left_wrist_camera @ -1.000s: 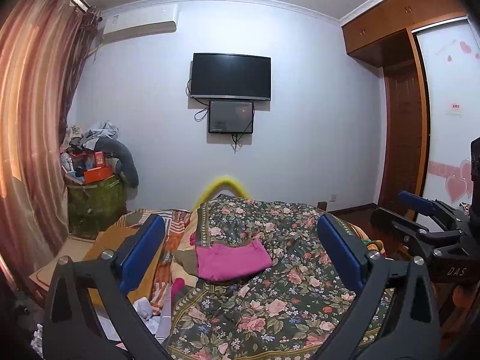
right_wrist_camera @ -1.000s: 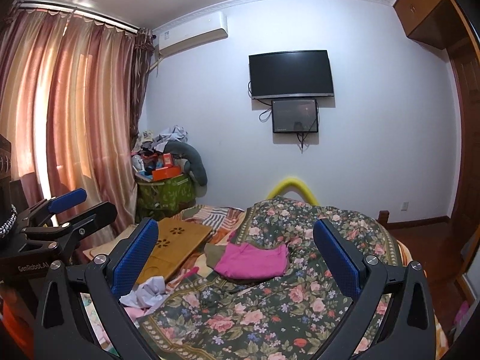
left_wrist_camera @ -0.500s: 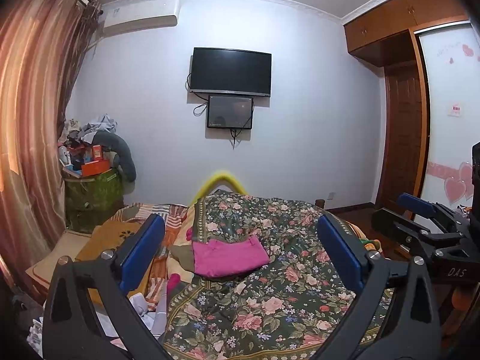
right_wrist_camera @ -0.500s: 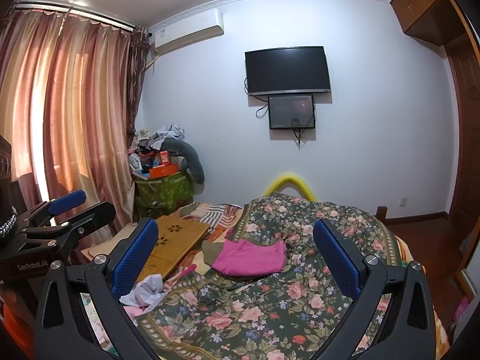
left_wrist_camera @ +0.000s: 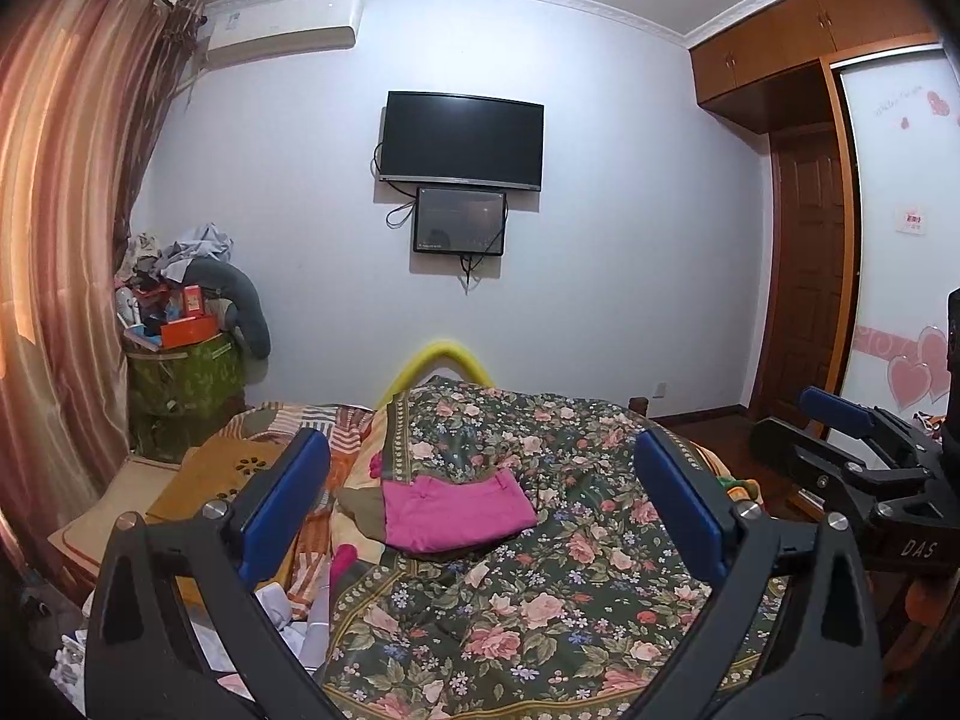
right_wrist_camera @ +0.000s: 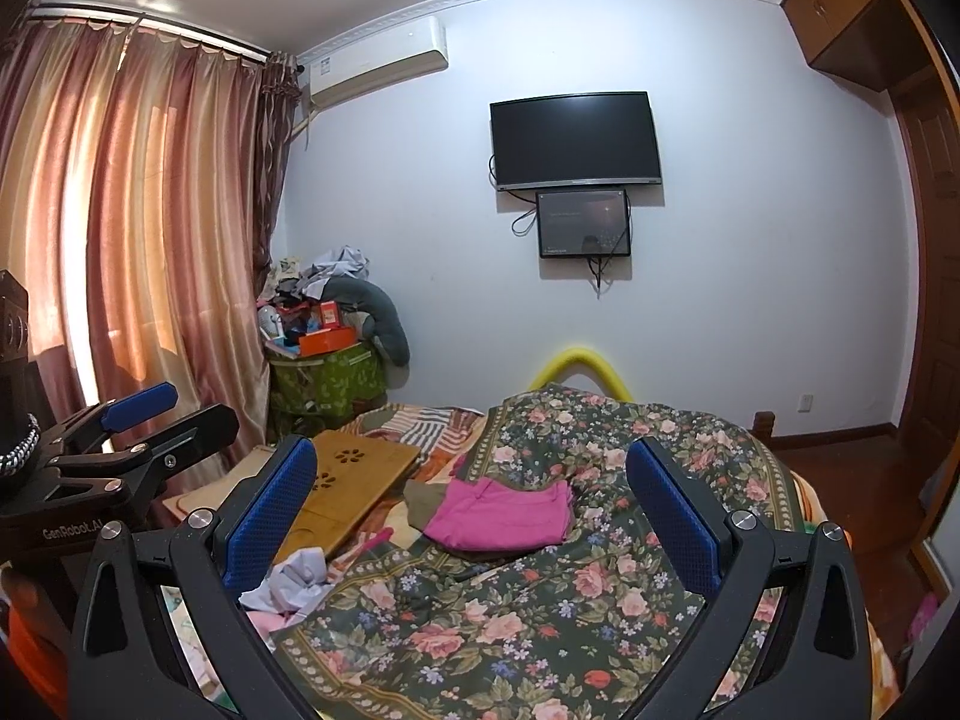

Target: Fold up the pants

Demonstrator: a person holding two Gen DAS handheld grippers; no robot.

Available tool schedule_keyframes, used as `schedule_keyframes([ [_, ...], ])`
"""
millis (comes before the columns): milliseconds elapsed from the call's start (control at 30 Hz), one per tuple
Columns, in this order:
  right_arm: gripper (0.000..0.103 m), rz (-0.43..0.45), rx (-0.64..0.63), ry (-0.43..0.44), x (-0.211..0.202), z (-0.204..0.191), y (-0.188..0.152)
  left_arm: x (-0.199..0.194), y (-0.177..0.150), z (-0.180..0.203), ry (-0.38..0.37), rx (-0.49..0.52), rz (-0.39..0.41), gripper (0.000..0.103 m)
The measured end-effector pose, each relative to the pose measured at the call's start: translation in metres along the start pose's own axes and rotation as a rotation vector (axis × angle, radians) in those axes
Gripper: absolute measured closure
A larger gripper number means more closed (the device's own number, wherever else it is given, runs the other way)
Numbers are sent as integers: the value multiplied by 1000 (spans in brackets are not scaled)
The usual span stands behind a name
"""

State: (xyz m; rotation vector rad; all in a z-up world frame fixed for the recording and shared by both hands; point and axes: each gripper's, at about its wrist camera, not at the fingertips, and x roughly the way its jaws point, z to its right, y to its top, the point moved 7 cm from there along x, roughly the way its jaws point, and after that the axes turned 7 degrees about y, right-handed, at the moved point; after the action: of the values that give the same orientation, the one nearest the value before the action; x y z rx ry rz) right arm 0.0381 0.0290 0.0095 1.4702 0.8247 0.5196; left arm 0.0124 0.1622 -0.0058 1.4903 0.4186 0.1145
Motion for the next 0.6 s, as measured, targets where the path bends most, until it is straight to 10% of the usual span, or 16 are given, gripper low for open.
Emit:
schedule_keyframes([
  [600, 0, -5, 1, -1, -1, 0, 0, 2, -2, 8, -21, 14, 0, 0],
])
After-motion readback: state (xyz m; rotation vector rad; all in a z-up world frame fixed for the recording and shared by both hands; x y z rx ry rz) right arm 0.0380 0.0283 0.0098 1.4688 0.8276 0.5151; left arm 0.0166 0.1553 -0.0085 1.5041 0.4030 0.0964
